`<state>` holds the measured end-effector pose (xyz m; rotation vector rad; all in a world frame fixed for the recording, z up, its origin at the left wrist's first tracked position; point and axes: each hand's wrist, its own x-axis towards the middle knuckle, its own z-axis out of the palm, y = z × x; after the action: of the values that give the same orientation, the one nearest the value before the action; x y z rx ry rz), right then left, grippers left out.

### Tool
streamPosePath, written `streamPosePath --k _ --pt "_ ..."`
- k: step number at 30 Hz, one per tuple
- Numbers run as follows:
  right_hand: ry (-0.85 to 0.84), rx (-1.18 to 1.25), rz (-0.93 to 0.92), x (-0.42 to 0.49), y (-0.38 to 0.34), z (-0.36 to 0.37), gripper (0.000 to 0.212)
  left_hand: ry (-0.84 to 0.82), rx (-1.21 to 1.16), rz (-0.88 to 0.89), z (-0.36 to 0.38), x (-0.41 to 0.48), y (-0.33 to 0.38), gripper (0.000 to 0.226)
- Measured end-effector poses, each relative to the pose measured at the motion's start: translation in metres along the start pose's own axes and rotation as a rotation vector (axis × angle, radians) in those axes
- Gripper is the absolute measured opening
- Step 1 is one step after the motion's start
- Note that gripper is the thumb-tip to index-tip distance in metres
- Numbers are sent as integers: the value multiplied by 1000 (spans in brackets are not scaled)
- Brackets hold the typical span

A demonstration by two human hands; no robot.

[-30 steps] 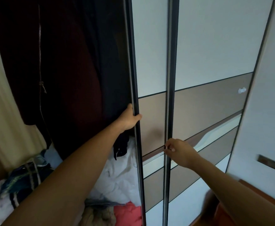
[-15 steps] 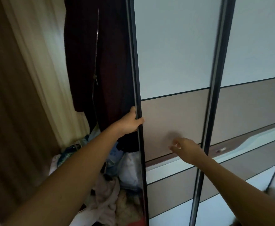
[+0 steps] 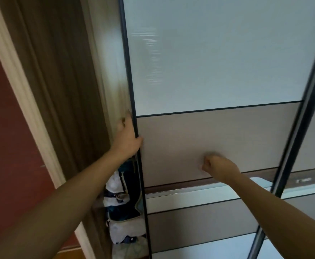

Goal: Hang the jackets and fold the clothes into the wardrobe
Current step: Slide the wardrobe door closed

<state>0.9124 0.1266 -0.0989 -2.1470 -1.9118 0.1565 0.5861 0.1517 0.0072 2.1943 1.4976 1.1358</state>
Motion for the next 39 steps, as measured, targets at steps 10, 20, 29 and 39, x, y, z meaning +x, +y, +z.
streamPosePath --k 10,20,29,39 --pt "-63 49 -187 7 -83 24 29 102 726 235 -13 -51 -48 107" --pt "-152 51 -344 16 -107 28 38 48 896 135 -17 -77 -106 112" --pt "-128 -5 -468 14 -125 31 35 33 862 100 -31 -82 -120 113" --pt "-115 63 -463 10 -133 39 21 -56 635 -34 -42 -89 -108 108"
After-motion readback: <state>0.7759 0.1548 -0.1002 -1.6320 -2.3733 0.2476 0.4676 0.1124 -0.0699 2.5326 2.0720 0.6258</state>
